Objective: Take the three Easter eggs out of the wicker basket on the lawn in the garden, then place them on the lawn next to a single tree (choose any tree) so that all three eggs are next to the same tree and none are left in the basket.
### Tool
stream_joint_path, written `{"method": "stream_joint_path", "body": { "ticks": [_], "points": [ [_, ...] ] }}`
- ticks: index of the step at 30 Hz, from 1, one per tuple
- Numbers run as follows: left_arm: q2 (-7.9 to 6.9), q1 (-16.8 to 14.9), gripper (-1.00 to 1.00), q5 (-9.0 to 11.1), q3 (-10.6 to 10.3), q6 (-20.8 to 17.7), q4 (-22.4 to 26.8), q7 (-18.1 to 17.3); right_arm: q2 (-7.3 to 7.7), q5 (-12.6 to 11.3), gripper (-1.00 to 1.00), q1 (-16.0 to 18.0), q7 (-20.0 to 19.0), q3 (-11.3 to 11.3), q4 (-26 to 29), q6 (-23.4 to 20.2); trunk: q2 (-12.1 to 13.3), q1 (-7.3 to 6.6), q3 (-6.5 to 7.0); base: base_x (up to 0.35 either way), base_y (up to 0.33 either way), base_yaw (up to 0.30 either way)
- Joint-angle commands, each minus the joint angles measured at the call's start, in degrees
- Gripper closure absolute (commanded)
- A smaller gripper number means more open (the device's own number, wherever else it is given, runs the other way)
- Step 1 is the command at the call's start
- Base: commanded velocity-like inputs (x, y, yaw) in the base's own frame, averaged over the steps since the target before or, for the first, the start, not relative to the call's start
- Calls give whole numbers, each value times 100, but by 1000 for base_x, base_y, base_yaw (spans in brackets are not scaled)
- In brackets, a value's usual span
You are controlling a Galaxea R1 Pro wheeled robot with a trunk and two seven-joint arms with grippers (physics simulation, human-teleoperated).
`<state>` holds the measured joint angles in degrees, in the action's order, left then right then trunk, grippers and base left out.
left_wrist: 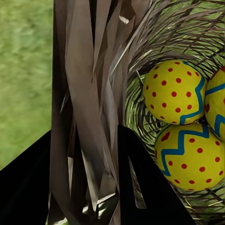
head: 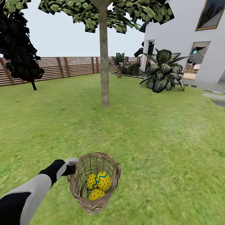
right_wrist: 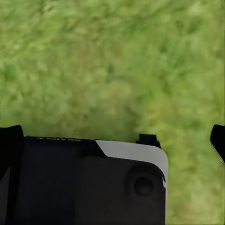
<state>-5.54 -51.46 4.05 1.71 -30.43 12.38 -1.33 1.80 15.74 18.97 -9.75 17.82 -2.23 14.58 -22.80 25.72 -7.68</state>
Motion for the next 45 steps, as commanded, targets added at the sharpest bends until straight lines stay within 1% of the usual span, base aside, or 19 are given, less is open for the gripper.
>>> {"method": "stream_joint_path", "body": {
  "ticks": [1,9,16,38,45],
  "points": [
    [0,-4,100,78,40,-34,11,3,5,43,-100,10,-15,48,-23,42,-12,6,-11,313,0,0],
    [0,-4,100,78,38,-34,11,2,-2,39,-100,10,-18,47,-23,53,-12,6,-11,313,0,11],
    [0,-4,100,78,40,-34,11,3,-4,35,-100,10,-15,47,-23,53,-12,6,-11,313,0,230],
    [0,-4,100,75,39,-34,11,5,-4,44,-100,10,-27,47,-23,52,-12,6,-11,313,0,6],
    [0,-4,100,75,38,-34,11,3,-4,43,-100,10,-18,47,-23,53,-12,6,-11,313,0,260]
  ]
}}
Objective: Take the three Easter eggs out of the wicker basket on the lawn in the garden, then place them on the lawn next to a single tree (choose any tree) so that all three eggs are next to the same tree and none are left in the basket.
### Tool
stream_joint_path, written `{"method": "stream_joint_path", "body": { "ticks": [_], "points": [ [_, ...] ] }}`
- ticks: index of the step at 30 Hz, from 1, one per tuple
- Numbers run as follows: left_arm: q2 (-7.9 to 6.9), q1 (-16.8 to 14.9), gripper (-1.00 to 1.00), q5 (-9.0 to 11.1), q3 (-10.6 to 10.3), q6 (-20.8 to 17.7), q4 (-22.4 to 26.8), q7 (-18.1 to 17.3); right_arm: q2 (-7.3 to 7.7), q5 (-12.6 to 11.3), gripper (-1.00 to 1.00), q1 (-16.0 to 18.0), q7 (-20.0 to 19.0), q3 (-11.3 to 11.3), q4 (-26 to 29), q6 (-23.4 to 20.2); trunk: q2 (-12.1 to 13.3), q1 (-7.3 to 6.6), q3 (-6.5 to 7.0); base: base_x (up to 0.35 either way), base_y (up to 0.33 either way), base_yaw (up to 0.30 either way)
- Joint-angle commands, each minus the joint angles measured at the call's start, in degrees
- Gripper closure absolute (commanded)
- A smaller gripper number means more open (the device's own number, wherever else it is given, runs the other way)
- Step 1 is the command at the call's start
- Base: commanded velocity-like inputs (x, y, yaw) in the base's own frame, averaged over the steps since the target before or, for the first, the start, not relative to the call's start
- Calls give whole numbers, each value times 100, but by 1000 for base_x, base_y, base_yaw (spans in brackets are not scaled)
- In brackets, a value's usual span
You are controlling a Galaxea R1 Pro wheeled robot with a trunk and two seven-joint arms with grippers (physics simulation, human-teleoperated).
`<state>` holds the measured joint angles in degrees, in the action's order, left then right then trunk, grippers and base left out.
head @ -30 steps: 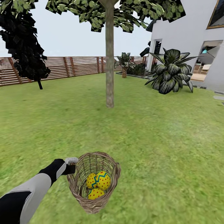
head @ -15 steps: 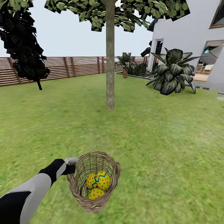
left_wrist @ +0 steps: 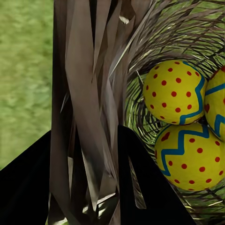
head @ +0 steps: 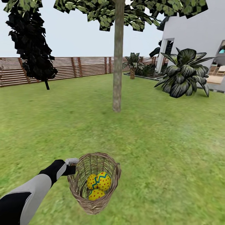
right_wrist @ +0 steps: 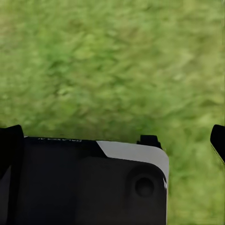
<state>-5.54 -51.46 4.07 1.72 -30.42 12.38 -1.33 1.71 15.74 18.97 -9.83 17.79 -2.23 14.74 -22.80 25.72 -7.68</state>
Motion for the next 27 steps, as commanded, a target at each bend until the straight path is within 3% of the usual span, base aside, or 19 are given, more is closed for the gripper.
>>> {"method": "stream_joint_path", "body": {
  "ticks": [1,9,27],
  "points": [
    [0,-4,100,73,36,-34,10,2,5,43,-100,10,-10,49,-23,38,-12,6,-11,313,0,284],
    [0,-4,100,74,39,-34,10,1,4,43,-100,10,-13,49,-23,38,-12,6,-11,313,0,253],
    [0,-4,100,71,39,-34,10,8,1,43,-100,10,-10,49,-23,20,-12,6,-11,313,0,3]
  ]
}}
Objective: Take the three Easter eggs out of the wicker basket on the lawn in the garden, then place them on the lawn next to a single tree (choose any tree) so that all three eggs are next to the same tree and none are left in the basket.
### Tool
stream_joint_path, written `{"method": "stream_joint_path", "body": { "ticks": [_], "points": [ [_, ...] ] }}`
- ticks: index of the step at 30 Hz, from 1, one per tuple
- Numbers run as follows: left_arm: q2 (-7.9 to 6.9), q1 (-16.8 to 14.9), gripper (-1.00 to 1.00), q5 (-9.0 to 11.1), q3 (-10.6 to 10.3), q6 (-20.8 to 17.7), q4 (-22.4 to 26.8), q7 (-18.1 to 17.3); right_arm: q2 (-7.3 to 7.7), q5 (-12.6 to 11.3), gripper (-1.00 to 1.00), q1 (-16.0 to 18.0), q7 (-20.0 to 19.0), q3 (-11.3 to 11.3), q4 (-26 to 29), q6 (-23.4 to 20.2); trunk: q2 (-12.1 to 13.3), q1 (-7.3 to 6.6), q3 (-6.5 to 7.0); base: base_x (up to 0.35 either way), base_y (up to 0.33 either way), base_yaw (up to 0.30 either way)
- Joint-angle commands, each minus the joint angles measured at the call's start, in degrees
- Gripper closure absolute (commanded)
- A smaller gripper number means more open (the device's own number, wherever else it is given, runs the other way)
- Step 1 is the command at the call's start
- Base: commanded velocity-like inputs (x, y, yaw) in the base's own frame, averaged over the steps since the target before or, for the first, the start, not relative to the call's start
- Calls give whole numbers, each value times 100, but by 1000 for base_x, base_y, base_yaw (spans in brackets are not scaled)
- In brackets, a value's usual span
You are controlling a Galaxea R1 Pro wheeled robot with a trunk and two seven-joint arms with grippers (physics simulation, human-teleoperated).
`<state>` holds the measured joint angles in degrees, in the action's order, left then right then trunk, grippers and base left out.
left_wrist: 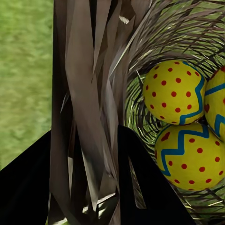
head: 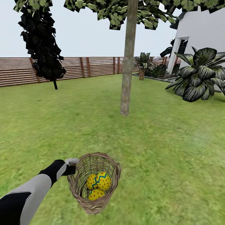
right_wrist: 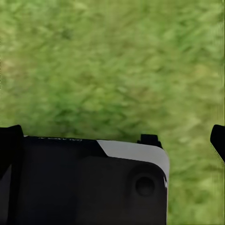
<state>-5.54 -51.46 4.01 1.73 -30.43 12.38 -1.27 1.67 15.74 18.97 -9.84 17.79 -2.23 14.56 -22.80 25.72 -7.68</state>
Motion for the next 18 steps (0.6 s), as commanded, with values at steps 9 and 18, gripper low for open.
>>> {"method": "stream_joint_path", "body": {
  "ticks": [9,18],
  "points": [
    [0,-4,100,80,36,-34,10,-1,6,43,-100,10,-10,49,-23,38,-12,6,-11,313,0,0],
    [0,-4,100,78,36,-34,10,-3,4,43,-100,9,-10,49,-23,38,-12,6,-11,313,0,0]
  ]
}}
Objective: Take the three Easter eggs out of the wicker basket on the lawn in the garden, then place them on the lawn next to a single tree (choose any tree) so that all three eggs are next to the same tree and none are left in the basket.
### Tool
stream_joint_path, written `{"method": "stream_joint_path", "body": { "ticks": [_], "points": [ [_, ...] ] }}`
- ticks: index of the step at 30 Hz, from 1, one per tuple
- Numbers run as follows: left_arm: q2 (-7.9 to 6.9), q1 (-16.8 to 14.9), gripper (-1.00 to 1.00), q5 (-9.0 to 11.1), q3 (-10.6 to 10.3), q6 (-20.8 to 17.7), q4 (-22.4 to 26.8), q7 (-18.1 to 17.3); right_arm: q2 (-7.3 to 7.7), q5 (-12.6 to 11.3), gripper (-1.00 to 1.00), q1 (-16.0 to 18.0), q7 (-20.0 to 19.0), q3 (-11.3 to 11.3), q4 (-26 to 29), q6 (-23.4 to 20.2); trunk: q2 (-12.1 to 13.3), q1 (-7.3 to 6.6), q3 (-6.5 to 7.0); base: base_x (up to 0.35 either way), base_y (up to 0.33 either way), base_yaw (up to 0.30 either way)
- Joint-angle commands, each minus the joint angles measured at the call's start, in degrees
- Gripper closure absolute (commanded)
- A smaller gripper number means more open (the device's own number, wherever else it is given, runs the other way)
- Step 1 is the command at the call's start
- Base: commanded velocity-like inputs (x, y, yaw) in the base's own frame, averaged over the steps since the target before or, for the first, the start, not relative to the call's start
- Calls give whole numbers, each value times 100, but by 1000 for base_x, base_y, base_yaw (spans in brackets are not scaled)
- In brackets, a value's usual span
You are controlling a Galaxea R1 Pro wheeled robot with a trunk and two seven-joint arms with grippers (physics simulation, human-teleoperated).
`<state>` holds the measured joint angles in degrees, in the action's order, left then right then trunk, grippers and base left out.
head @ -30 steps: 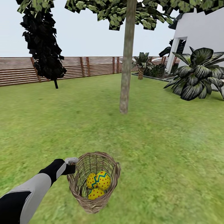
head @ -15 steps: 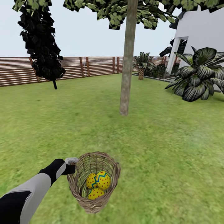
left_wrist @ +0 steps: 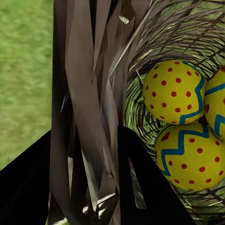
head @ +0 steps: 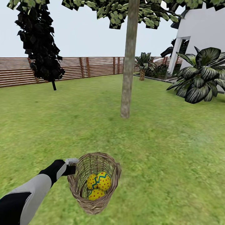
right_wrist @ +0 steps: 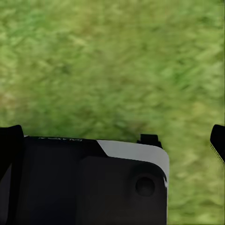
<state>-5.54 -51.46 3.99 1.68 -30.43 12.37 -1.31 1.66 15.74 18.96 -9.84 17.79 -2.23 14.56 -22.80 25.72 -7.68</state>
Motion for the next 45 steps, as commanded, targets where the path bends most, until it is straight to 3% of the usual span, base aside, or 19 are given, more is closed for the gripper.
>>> {"method": "stream_joint_path", "body": {
  "ticks": [1,45],
  "points": [
    [0,-4,100,79,42,-33,11,3,3,43,-100,11,-10,49,-23,38,-12,6,-11,313,0,0],
    [0,-4,100,84,43,-33,10,3,9,52,-100,11,-18,49,-23,47,-12,6,-11,313,0,-5]
  ]
}}
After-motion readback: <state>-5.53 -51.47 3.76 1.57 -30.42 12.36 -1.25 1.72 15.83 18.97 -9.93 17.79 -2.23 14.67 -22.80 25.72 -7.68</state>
